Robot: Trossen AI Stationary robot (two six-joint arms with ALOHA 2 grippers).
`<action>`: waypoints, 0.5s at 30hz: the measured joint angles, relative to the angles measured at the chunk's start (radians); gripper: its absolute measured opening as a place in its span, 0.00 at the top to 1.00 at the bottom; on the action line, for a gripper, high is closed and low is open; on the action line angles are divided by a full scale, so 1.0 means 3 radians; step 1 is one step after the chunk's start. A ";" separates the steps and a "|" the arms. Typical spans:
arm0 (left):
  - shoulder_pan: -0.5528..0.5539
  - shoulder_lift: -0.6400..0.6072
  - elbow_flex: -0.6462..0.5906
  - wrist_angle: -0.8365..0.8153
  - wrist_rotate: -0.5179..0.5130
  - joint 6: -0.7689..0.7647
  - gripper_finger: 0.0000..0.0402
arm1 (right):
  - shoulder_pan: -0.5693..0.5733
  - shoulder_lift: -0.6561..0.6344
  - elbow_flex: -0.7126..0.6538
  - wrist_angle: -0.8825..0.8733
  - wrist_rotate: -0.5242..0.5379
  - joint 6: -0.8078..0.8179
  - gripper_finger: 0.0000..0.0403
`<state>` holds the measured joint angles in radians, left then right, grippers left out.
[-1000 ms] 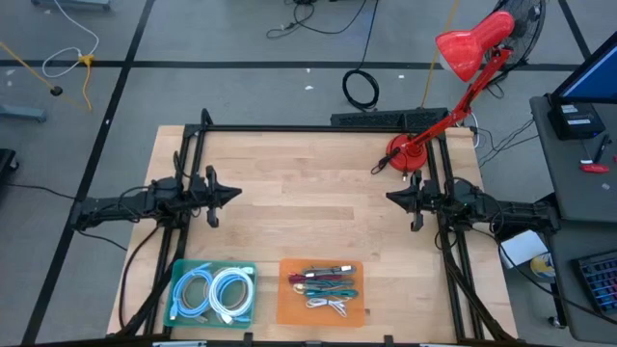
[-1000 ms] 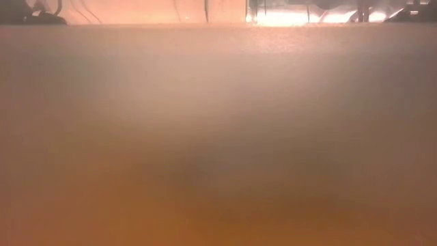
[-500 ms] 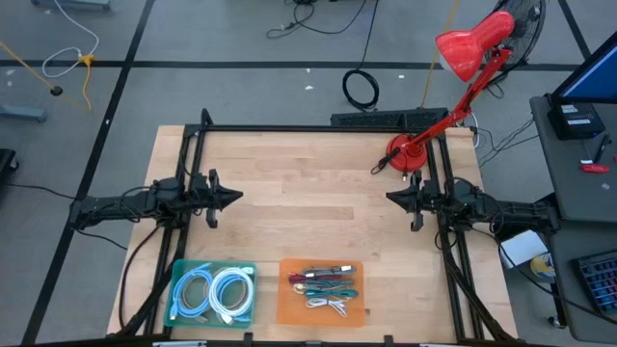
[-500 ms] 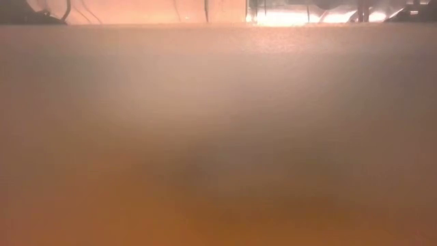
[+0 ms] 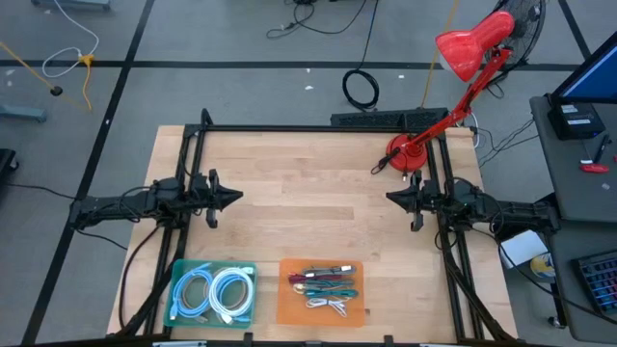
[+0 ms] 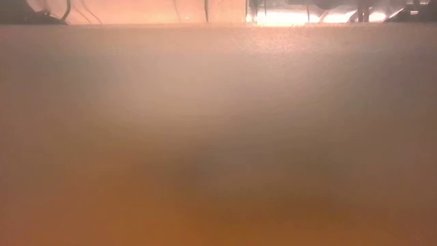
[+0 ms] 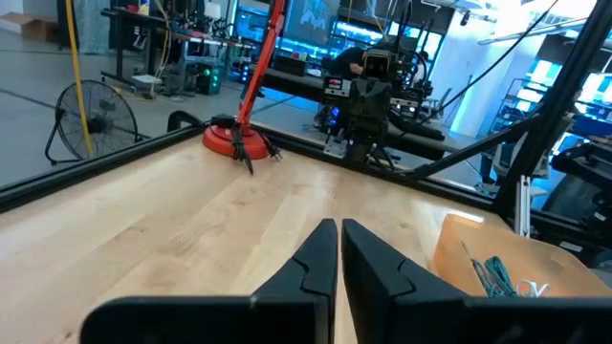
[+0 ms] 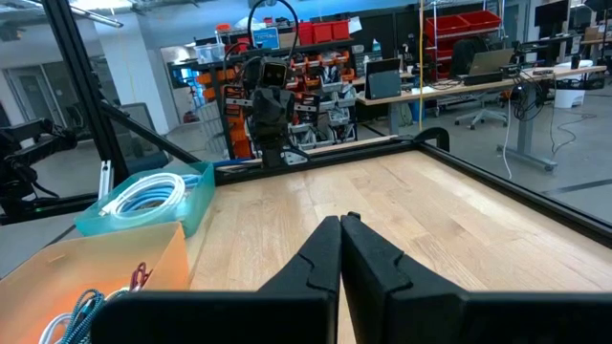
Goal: Pick & Place USB Port
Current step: Return to Home Position
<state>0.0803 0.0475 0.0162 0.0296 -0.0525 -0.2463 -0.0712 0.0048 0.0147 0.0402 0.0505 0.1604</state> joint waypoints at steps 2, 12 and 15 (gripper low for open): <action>0.0000 0.0000 0.0000 0.0000 0.0000 -0.0001 0.94 | 0.0000 0.0000 0.0000 0.0000 0.0000 0.0000 1.00; 0.0000 0.0000 0.0000 0.0001 0.0000 -0.0001 0.94 | 0.0000 0.0000 -0.0001 0.0000 0.0000 0.0000 1.00; 0.0000 0.0000 0.0000 0.0001 0.0000 -0.0001 0.94 | 0.0000 0.0000 0.0000 0.0000 0.0000 0.0000 1.00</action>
<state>0.0803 0.0475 0.0162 0.0299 -0.0525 -0.2466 -0.0711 0.0048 0.0146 0.0402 0.0505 0.1604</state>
